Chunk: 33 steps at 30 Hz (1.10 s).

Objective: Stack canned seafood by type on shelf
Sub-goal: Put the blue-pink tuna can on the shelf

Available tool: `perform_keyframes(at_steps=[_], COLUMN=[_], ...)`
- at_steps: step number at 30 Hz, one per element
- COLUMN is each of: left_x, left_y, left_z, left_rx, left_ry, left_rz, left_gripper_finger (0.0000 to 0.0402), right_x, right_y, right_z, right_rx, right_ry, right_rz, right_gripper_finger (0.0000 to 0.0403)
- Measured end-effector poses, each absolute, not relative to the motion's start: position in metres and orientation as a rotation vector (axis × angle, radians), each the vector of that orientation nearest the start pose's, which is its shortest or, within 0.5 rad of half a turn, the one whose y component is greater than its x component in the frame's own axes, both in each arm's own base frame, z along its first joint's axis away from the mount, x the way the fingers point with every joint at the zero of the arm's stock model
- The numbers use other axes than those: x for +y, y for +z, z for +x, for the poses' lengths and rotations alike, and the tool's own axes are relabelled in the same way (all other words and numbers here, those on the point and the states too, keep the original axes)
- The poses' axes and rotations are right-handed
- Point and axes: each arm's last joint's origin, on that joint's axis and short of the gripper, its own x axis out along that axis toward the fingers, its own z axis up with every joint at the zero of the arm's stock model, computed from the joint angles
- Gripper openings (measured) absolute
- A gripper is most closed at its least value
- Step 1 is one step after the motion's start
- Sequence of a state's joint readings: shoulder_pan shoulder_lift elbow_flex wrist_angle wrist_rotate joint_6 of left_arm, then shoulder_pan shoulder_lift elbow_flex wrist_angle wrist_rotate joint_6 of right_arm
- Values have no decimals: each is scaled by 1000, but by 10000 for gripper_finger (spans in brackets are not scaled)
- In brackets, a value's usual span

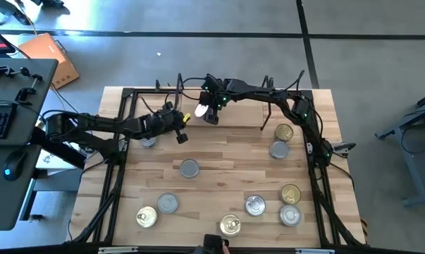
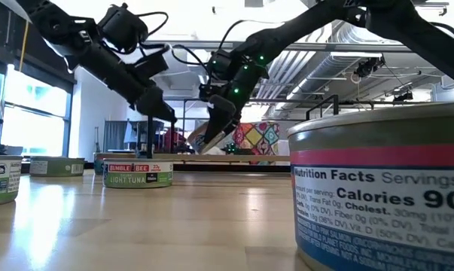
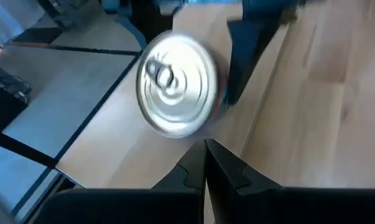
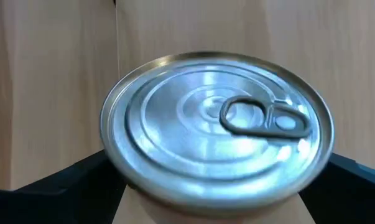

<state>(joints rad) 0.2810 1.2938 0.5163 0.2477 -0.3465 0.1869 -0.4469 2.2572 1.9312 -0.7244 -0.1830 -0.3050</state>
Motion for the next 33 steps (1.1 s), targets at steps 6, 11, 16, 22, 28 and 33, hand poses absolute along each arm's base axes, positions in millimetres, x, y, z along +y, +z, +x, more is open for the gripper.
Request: perform_keyframes(at_steps=[6,11,16,22,28,33], left_x=[72,72,73,73,72,72], left_y=[186,186,187,187,186,186], left_z=[240,246,247,246,246,246], left_rx=[494,426,404,412,417,423], left_ry=[477,470,476,479,479,478], left_rz=[102,43,26,23,22,22], left_gripper_finger=[0,0,0,0,0,0], right_x=[-204,-201,-199,-199,-200,-200], right_y=[203,203,208,214,215,215], right_z=[442,444,446,444,443,443], right_rx=[1018,1016,986,984,1004,1008], right_ry=[-90,-56,-58,-66,-108,-125], right_rz=[21,-14,-24,-15,-32,-43], right_gripper_finger=[398,398,398,398,398,398])
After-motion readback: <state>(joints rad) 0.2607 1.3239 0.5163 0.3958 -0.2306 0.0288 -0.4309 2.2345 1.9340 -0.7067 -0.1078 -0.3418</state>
